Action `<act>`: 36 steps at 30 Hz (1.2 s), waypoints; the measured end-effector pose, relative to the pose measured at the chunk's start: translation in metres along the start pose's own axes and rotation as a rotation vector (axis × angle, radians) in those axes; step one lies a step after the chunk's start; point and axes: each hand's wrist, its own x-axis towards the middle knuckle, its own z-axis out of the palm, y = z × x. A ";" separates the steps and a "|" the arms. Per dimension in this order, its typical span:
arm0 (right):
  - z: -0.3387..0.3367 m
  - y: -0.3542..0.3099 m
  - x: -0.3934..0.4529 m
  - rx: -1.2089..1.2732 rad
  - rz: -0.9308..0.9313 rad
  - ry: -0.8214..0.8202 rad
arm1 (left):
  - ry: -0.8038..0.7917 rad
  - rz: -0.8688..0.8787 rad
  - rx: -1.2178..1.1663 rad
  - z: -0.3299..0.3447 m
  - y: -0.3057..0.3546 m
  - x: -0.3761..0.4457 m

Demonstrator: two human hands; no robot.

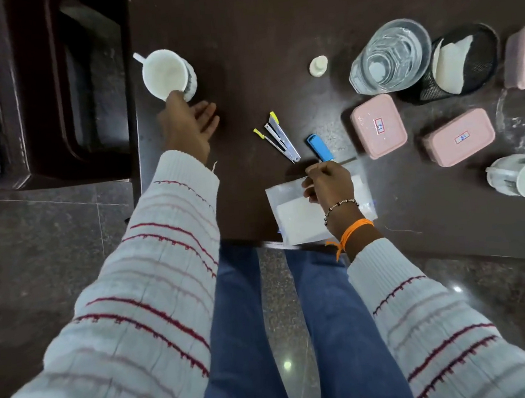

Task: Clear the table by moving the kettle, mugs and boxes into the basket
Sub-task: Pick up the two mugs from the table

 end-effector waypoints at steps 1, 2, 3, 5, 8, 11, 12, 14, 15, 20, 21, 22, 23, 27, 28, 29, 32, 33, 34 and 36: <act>0.001 0.002 -0.002 -0.003 -0.003 0.000 | 0.013 0.011 0.006 0.000 0.000 0.002; 0.002 0.003 -0.003 -0.008 -0.009 0.003 | 0.035 0.029 0.021 0.000 -0.001 0.004; 0.003 0.005 -0.004 -0.014 -0.015 0.005 | 0.063 0.052 0.039 0.000 0.000 0.006; 0.002 0.008 -0.005 -0.011 -0.027 0.013 | 0.099 0.089 0.082 -0.001 0.003 0.010; -0.003 0.009 -0.006 0.004 -0.047 0.041 | 0.110 0.148 0.135 -0.001 0.004 0.006; -0.014 0.009 -0.007 0.051 -0.076 0.088 | 0.076 0.222 0.285 0.002 -0.006 -0.014; -0.019 0.010 -0.006 0.081 -0.080 0.107 | 0.055 0.236 0.334 0.003 -0.013 -0.022; -0.031 0.011 -0.004 0.148 -0.073 0.149 | 0.005 0.253 0.407 0.008 -0.031 -0.042; -0.039 0.011 -0.003 0.183 -0.060 0.173 | -0.031 0.258 0.431 0.011 -0.042 -0.054; -0.086 0.015 0.006 0.378 0.013 0.296 | -0.250 0.235 0.627 0.031 -0.097 -0.109; -0.096 0.015 0.008 0.431 0.027 0.324 | -0.279 0.223 0.661 0.035 -0.106 -0.117; -0.106 0.017 0.010 0.487 0.041 0.346 | -0.306 0.209 0.686 0.039 -0.113 -0.124; -0.117 0.018 0.012 0.545 0.057 0.360 | -0.333 0.199 0.713 0.044 -0.120 -0.129; -0.153 0.024 0.018 0.752 0.111 0.378 | -0.402 0.183 0.823 0.067 -0.138 -0.141; -0.161 0.025 0.020 0.790 0.119 0.385 | -0.408 0.182 0.849 0.073 -0.140 -0.142; -0.169 0.026 0.022 0.816 0.131 0.393 | -0.416 0.186 0.878 0.080 -0.143 -0.143; -0.192 0.029 0.032 0.900 0.190 0.413 | -0.444 0.204 0.927 0.096 -0.148 -0.144; -0.200 0.030 0.034 0.953 0.208 0.421 | -0.448 0.210 0.942 0.100 -0.149 -0.144; -0.208 0.030 0.038 1.004 0.228 0.433 | -0.452 0.217 0.961 0.104 -0.151 -0.144; -0.221 0.029 0.042 1.083 0.274 0.456 | -0.458 0.221 0.995 0.109 -0.153 -0.143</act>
